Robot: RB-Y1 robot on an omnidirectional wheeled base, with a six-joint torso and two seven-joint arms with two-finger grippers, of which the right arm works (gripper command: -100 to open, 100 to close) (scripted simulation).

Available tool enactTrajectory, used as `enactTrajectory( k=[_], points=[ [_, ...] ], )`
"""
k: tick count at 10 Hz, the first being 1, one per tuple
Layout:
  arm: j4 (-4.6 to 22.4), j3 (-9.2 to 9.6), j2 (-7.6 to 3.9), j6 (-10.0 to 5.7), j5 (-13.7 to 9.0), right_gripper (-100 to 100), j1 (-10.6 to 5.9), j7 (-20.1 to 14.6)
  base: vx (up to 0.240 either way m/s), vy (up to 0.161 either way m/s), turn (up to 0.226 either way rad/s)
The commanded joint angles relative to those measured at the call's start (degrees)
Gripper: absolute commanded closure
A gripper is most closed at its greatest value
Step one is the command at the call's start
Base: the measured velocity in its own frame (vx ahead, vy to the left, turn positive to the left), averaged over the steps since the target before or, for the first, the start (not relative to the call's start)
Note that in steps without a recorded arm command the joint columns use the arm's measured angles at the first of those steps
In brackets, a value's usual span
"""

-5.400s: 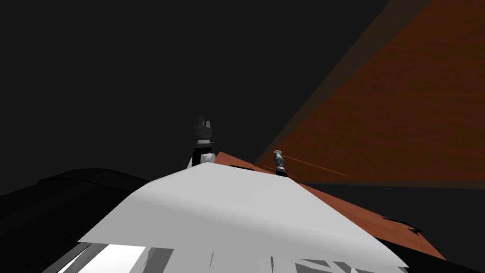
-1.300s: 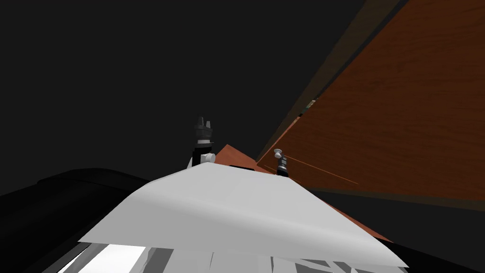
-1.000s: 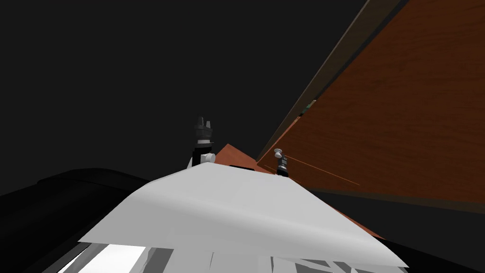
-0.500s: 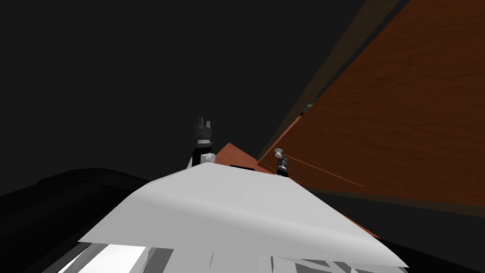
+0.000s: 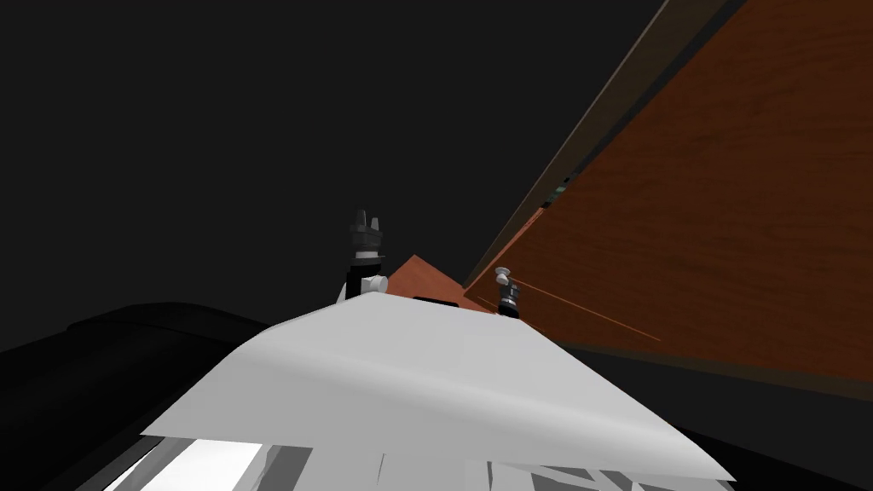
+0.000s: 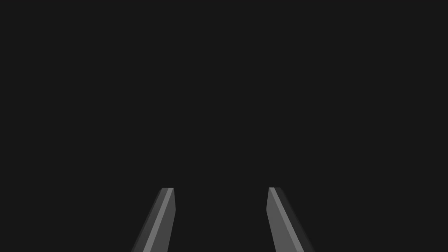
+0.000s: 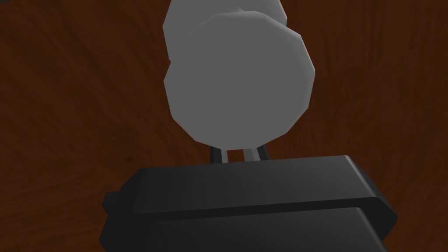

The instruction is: Pull the door open

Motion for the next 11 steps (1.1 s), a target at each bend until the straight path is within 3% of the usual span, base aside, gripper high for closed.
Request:
enactTrajectory(
  k=[1,2,11],
  points=[
    [-1.0,1.26,0.36,-0.32,-1.1,100,-0.75,-2.9,-0.048,-0.011,0.041],
    [0.3,0.88,0.32,0.26,-1.8,-100,-0.40,-3.5,-0.062,-0.024,0.006],
    [-0.7,3.19,1.95,0.77,-7.6,-100,-1.26,-16.4,-0.077,0.005,0.040]
  ],
)
